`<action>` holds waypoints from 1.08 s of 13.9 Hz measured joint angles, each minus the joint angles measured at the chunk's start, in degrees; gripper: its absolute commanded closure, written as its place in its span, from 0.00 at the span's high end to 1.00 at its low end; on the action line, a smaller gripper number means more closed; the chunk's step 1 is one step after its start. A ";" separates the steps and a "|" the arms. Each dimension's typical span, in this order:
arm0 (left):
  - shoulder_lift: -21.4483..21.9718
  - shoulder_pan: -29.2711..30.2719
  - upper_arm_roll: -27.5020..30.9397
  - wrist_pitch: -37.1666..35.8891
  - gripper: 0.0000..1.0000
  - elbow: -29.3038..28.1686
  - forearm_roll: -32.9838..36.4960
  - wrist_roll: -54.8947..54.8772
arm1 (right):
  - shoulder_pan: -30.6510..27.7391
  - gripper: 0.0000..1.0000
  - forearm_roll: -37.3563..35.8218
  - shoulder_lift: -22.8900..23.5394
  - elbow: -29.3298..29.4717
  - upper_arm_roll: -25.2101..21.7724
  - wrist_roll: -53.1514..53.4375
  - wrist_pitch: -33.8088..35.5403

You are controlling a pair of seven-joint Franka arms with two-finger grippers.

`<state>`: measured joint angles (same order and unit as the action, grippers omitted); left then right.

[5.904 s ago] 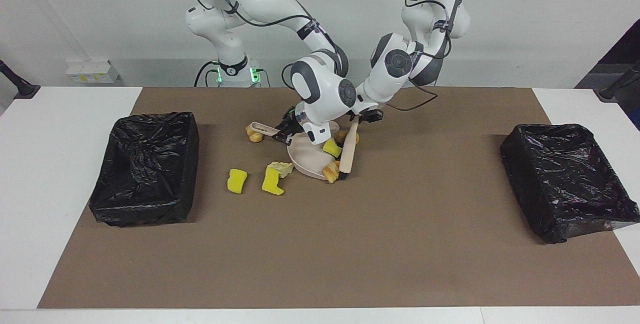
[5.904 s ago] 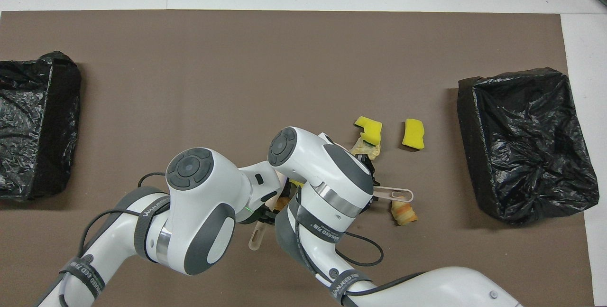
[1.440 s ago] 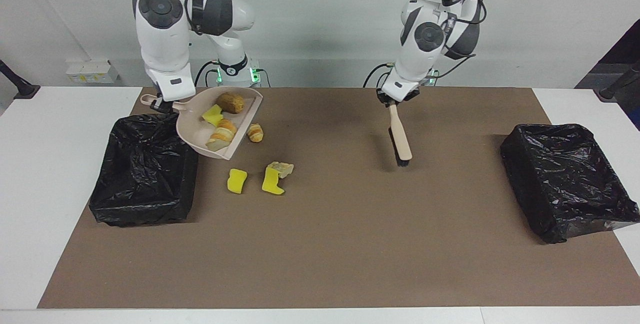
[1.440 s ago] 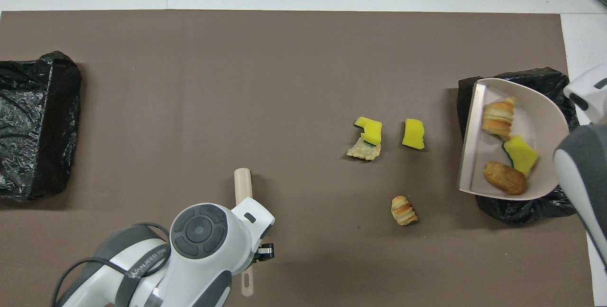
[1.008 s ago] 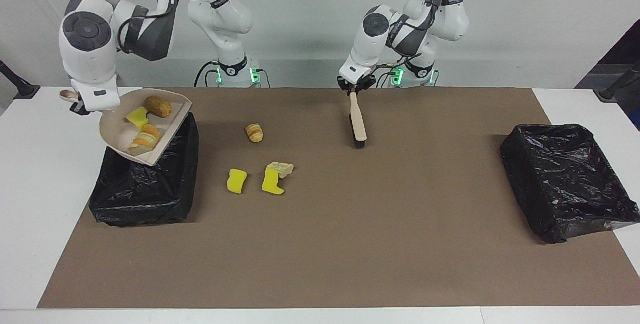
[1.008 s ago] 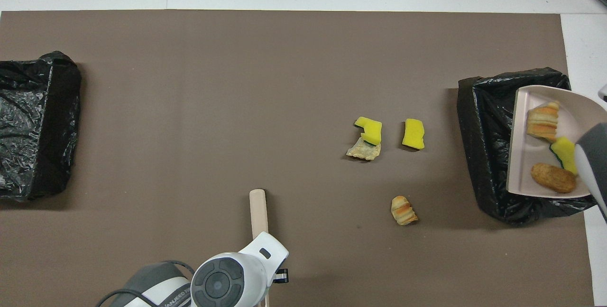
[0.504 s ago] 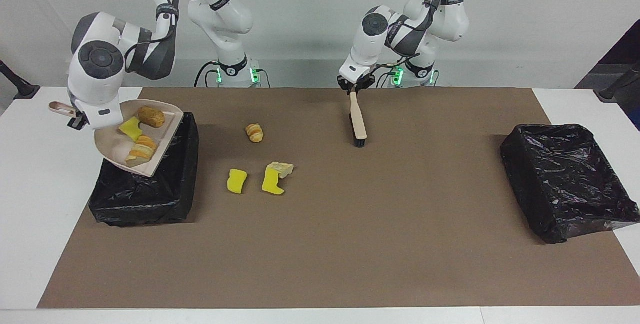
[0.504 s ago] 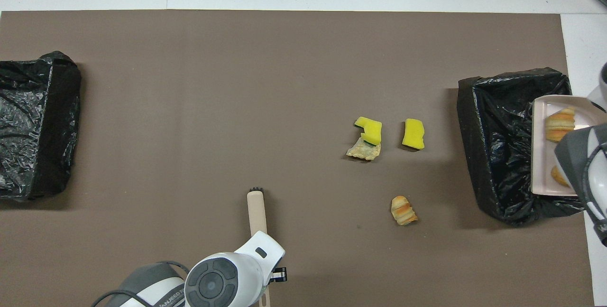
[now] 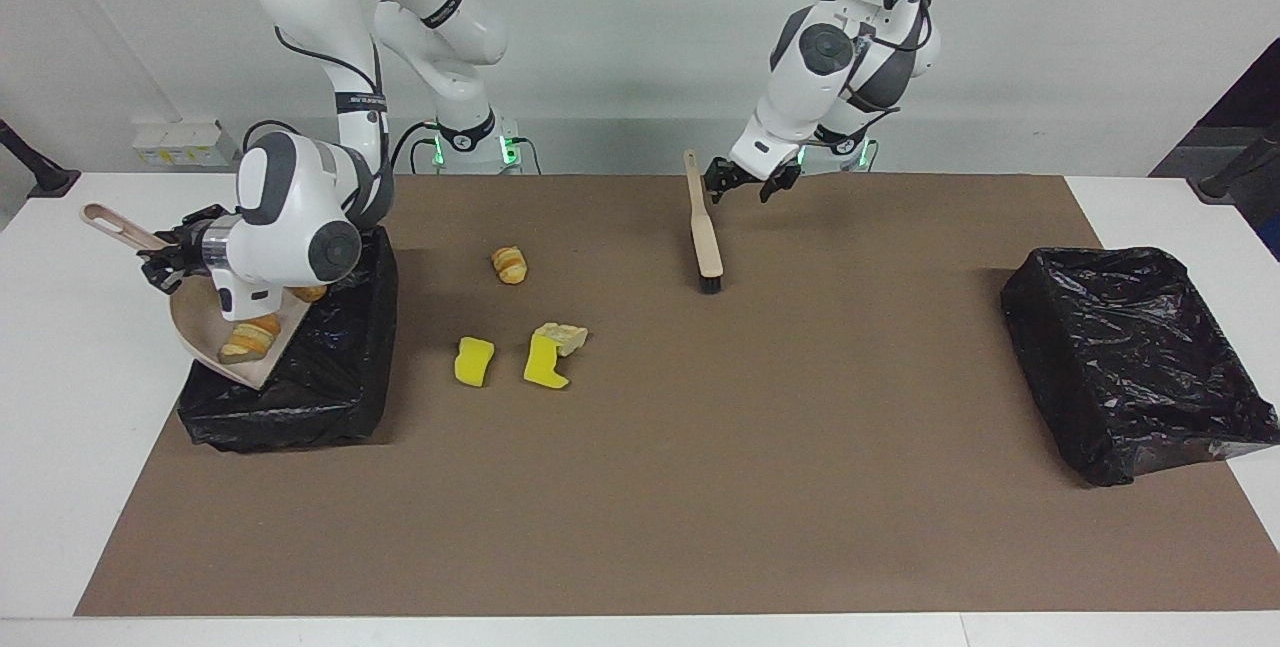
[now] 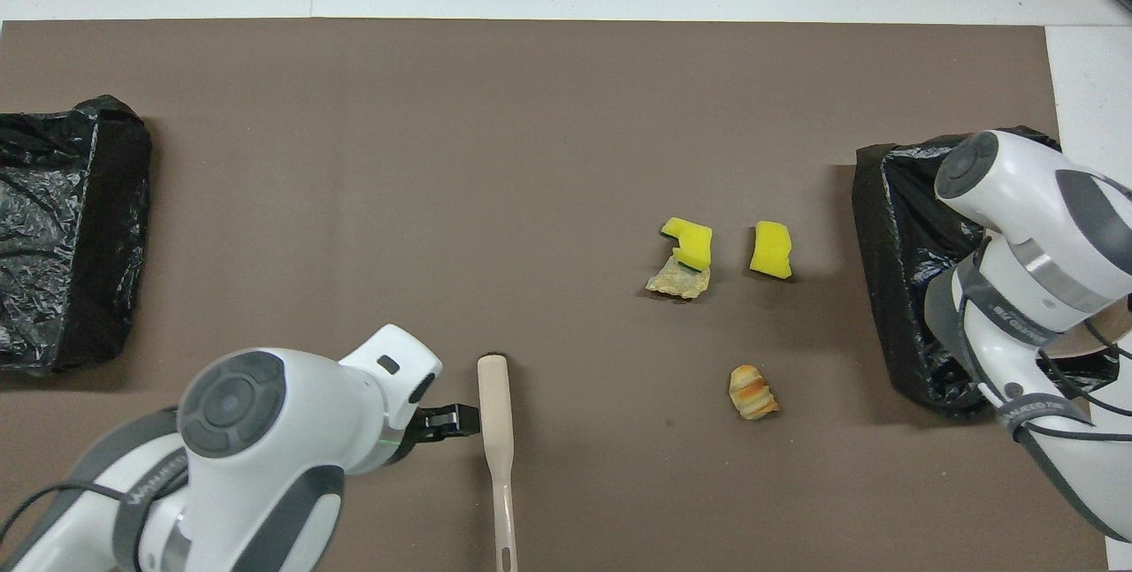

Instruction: Sweep and dump trash in bin

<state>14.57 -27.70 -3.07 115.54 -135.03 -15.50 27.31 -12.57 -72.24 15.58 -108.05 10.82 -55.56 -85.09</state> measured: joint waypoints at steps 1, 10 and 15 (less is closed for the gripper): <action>-1.15 2.33 0.09 -1.78 1.00 2.72 1.89 -1.49 | 1.19 0.00 -0.51 -0.02 0.07 0.02 0.05 1.29; -7.33 21.61 0.44 -9.44 1.00 20.69 10.76 -17.59 | 10.04 0.00 -10.50 -0.39 0.41 0.13 0.76 11.78; -7.60 27.18 0.44 -20.02 1.00 29.80 14.48 -25.40 | 10.87 0.00 -15.91 -0.47 0.39 0.13 0.76 16.64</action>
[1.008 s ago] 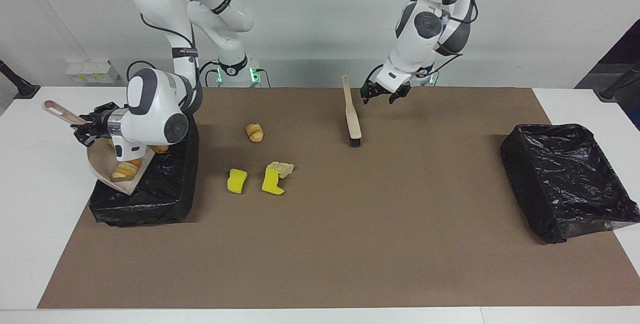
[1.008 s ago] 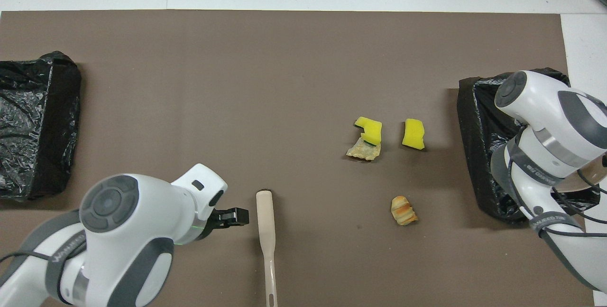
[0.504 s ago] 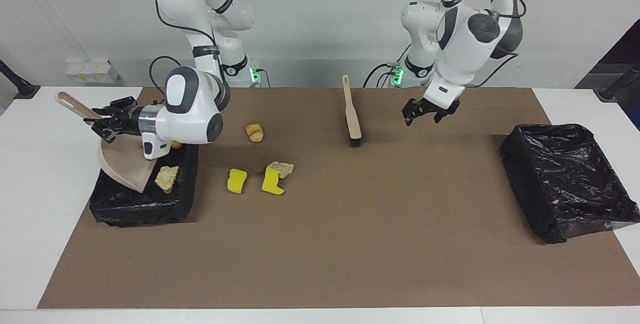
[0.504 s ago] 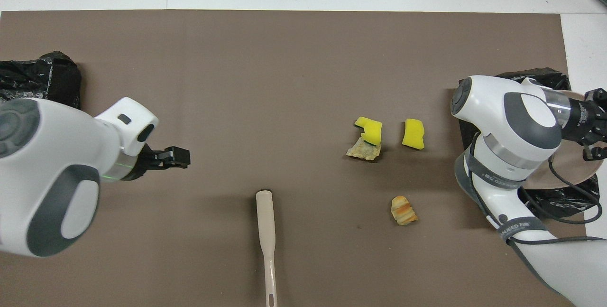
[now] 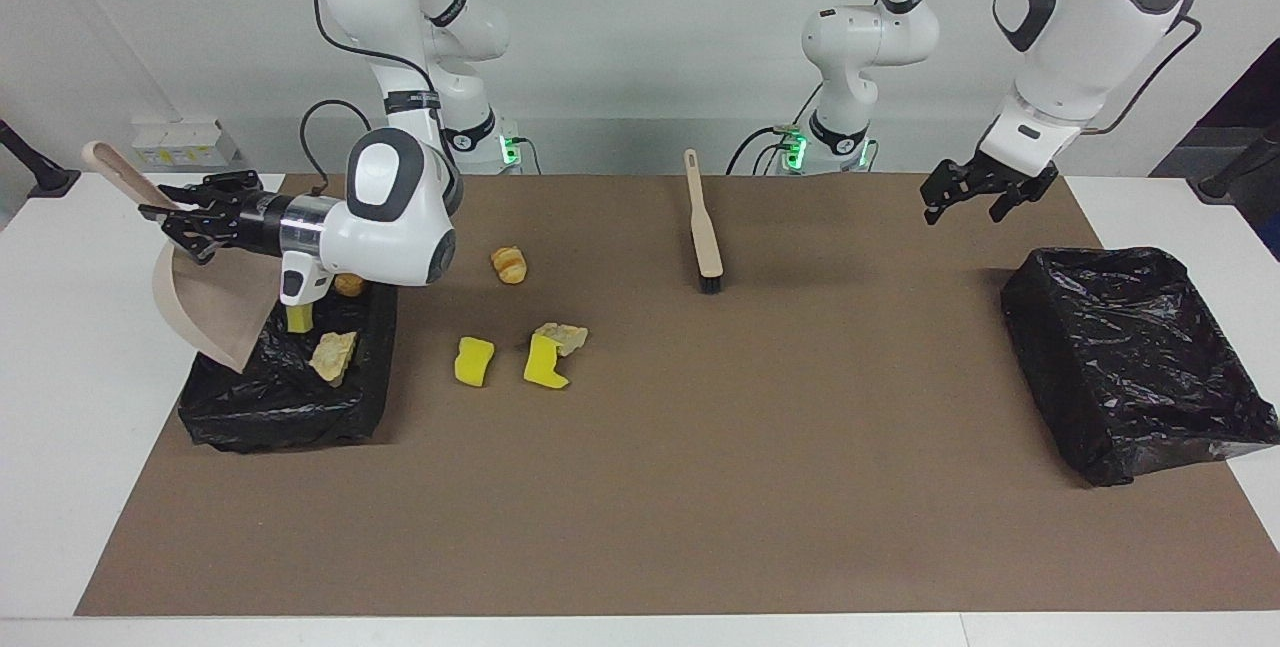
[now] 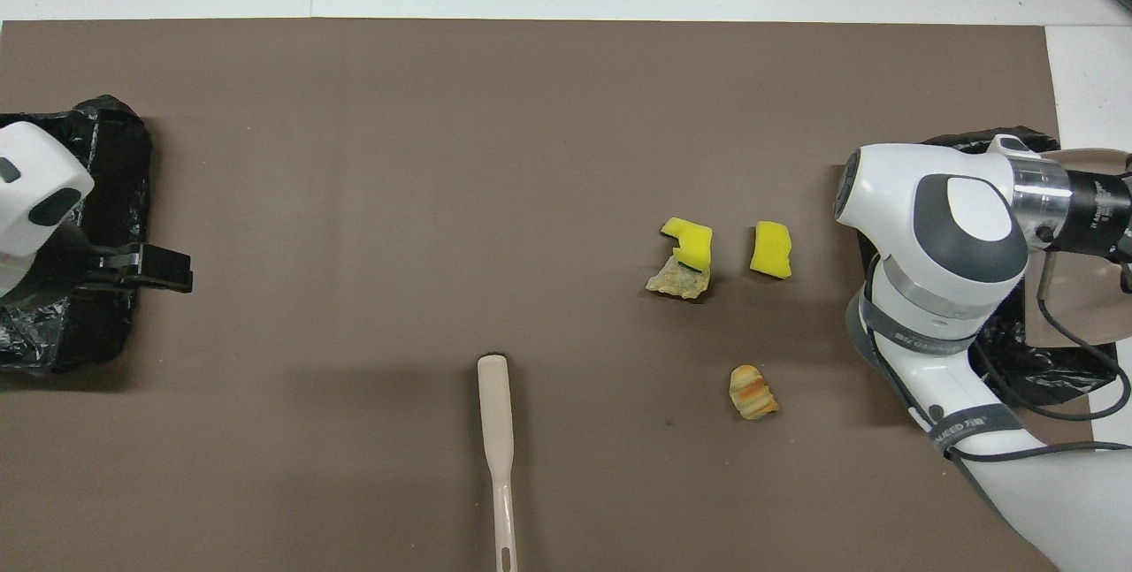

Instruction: Sweep and dump trash in bin

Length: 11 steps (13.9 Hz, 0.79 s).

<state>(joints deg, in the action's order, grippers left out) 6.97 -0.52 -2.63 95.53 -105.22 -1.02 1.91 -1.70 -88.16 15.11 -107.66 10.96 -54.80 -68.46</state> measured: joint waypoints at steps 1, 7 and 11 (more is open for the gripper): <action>-0.02 1.43 -0.02 -0.99 1.00 1.08 0.13 -1.90 | 0.10 0.00 -0.31 0.00 0.00 0.00 0.00 0.44; -0.33 4.01 -1.07 -2.78 1.00 6.67 0.07 -4.60 | 3.81 0.00 3.41 -0.03 3.48 0.97 -0.07 0.65; -0.42 3.94 -2.52 -3.62 1.00 6.93 0.06 -4.47 | 7.78 0.00 22.82 -0.49 17.55 1.35 8.68 0.78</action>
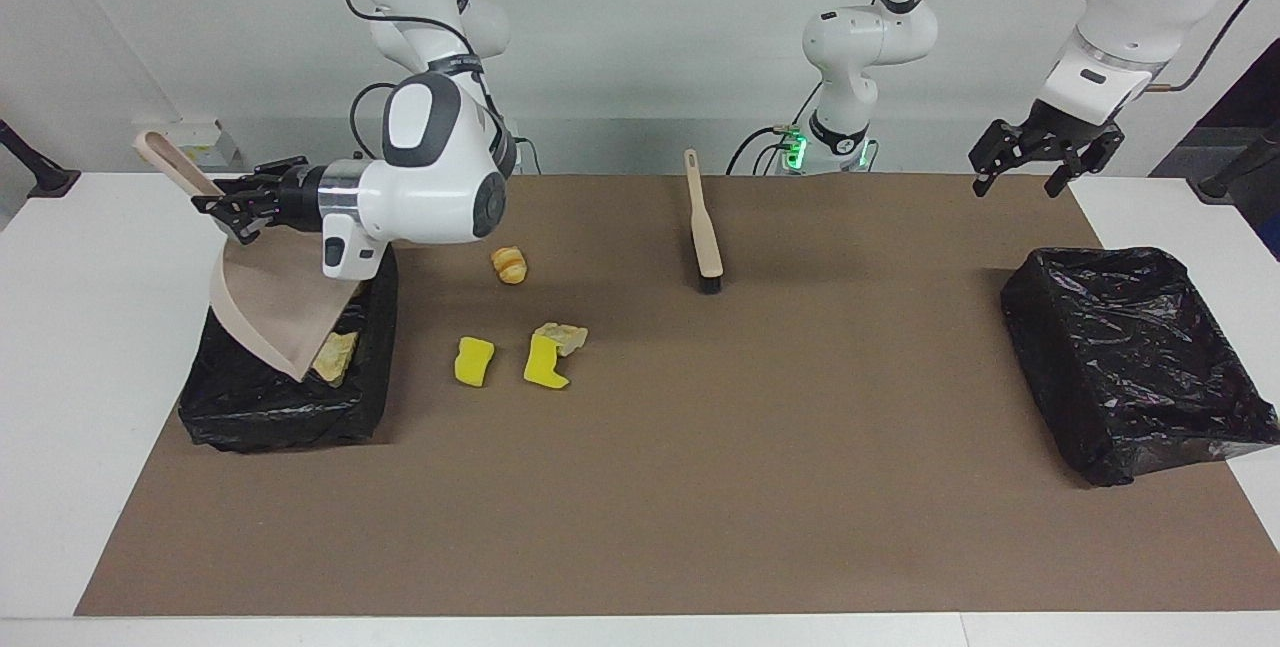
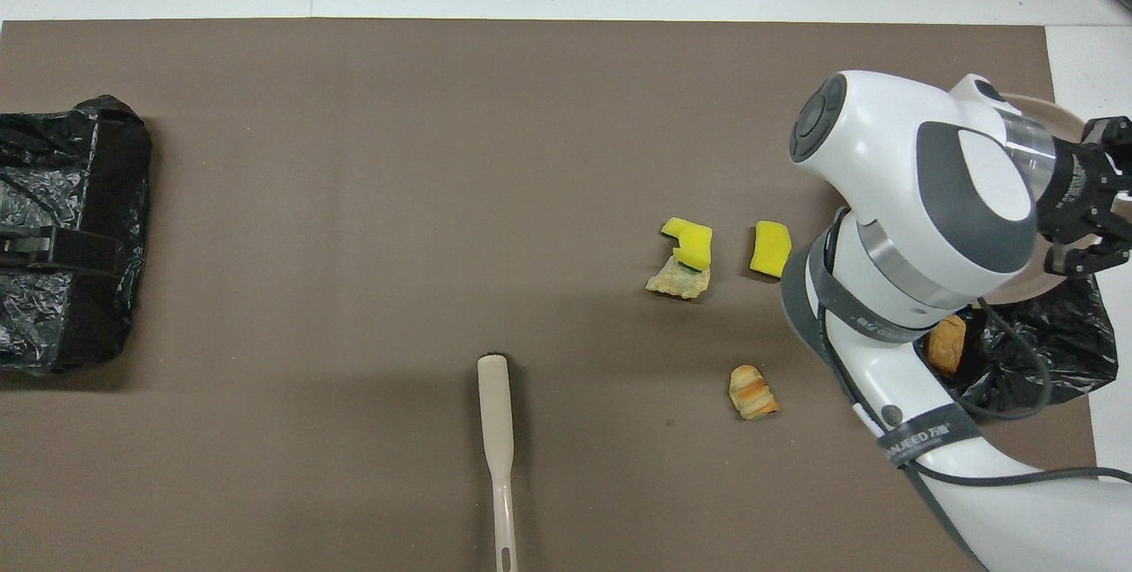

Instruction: Sweep and dump trash in bin

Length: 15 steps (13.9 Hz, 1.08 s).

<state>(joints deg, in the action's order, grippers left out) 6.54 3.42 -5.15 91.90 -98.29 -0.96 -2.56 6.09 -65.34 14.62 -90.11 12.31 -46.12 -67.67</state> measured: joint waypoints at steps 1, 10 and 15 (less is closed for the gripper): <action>0.00 -0.14 -0.42 -0.64 1.00 0.00 -0.03 0.63 | 1.07 0.00 5.11 0.14 2.69 0.02 5.70 0.20; 0.00 -1.81 -1.33 -1.83 1.00 -0.23 -0.03 1.19 | 4.26 0.00 49.31 12.96 23.52 -0.32 55.51 -5.23; 0.01 -1.72 -1.07 -1.84 1.00 -0.32 -0.03 1.07 | 6.58 0.00 61.61 18.38 29.95 -0.11 72.63 -9.18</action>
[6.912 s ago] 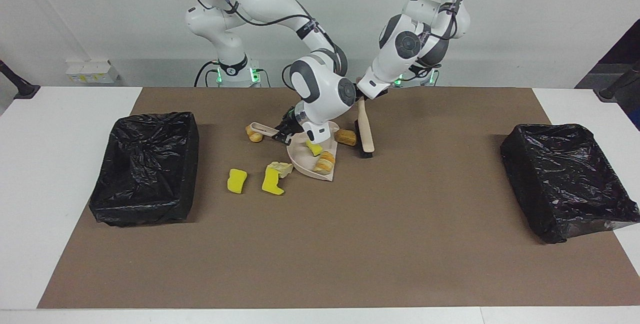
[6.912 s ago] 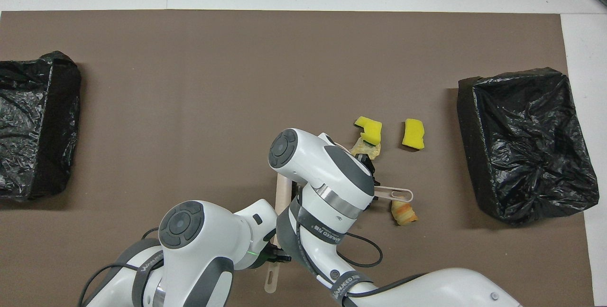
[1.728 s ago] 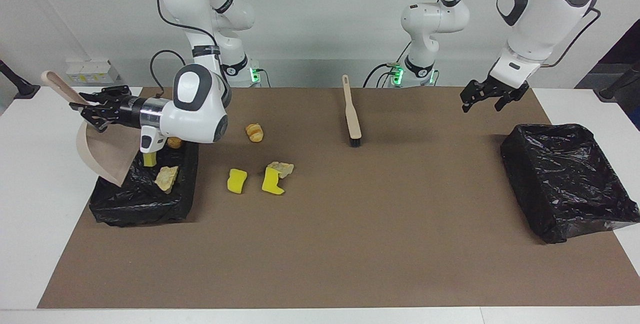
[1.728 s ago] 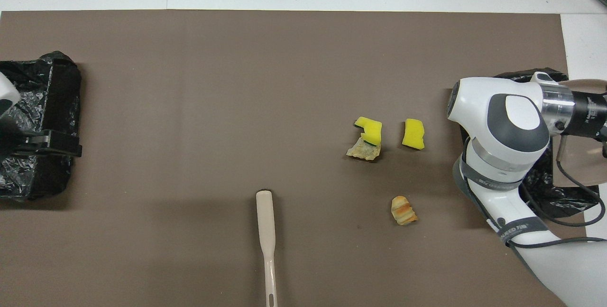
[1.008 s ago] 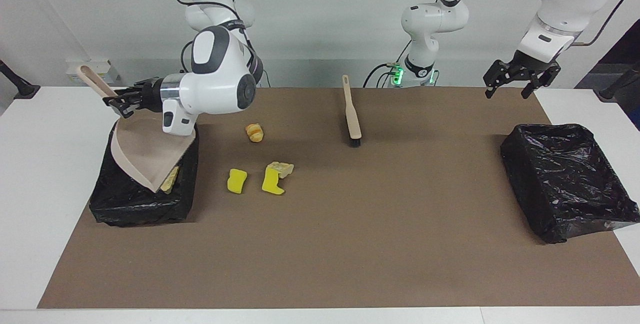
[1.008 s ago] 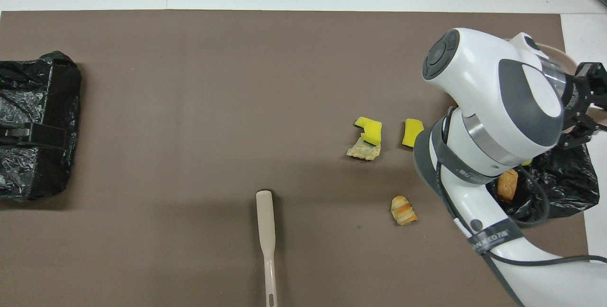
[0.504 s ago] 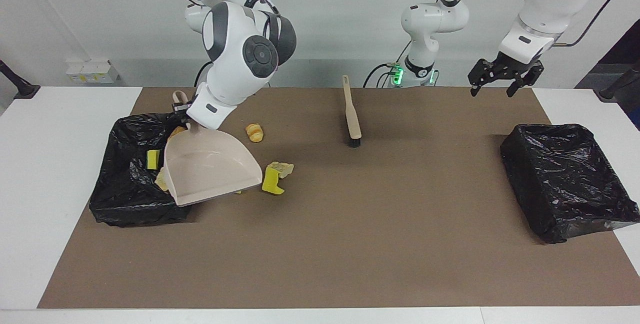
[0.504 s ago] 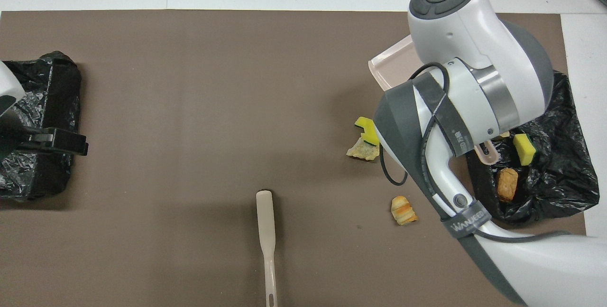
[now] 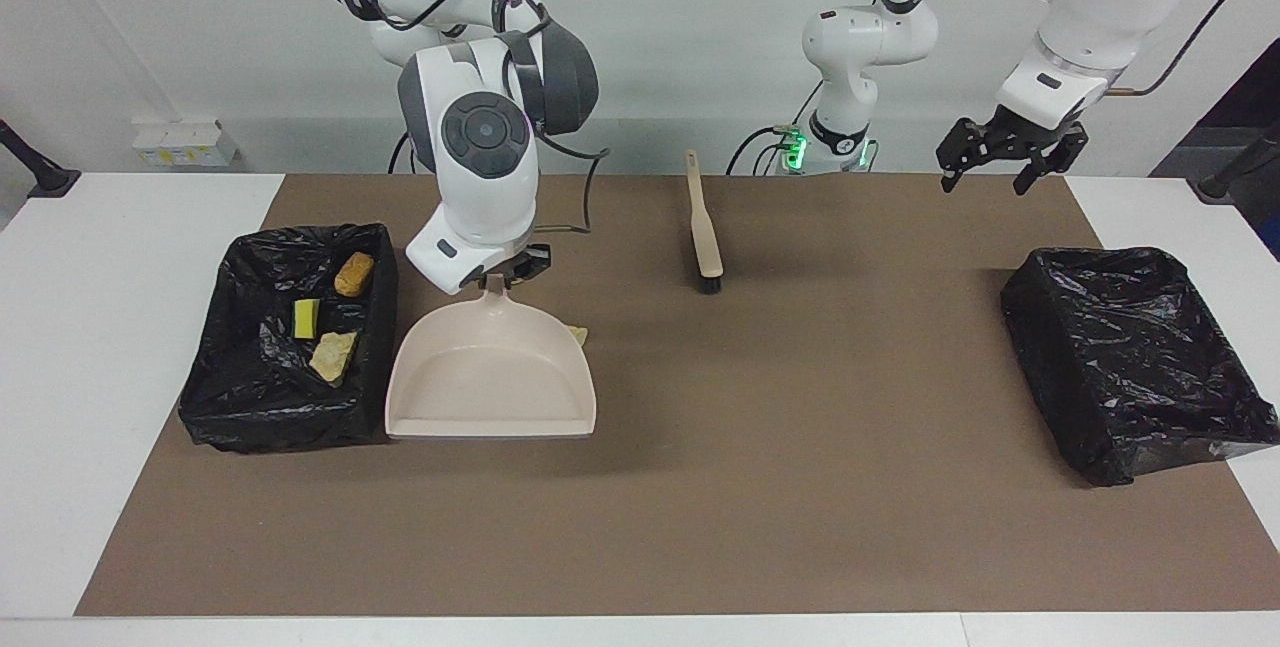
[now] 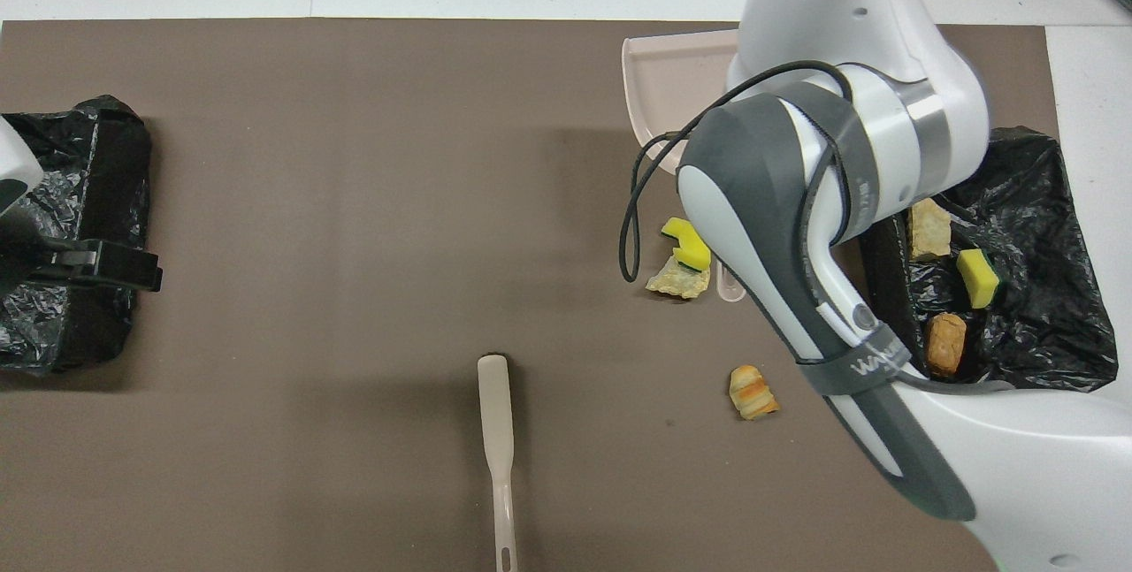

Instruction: Sweep and dump trash in bin

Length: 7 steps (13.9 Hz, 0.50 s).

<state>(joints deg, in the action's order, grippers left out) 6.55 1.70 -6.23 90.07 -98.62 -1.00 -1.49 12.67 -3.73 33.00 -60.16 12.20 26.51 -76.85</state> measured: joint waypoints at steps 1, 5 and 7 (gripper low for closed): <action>0.00 0.00 0.00 0.00 1.00 -0.01 0.00 -0.01 | 1.14 0.00 2.24 1.69 1.23 0.00 1.80 -0.32; 0.00 0.01 0.00 0.00 1.00 -0.13 0.00 -0.02 | 2.24 0.00 13.72 4.34 3.35 0.25 2.91 -4.39; 0.00 0.01 0.01 0.00 1.00 -0.30 0.00 -0.02 | 2.24 0.00 16.83 4.99 3.42 1.55 2.92 -5.45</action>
<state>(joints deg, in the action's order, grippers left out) 6.55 1.71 -6.22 90.07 -98.91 -1.00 -1.51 14.90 13.11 37.98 -56.73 13.75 29.43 -82.30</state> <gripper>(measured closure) 0.000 0.687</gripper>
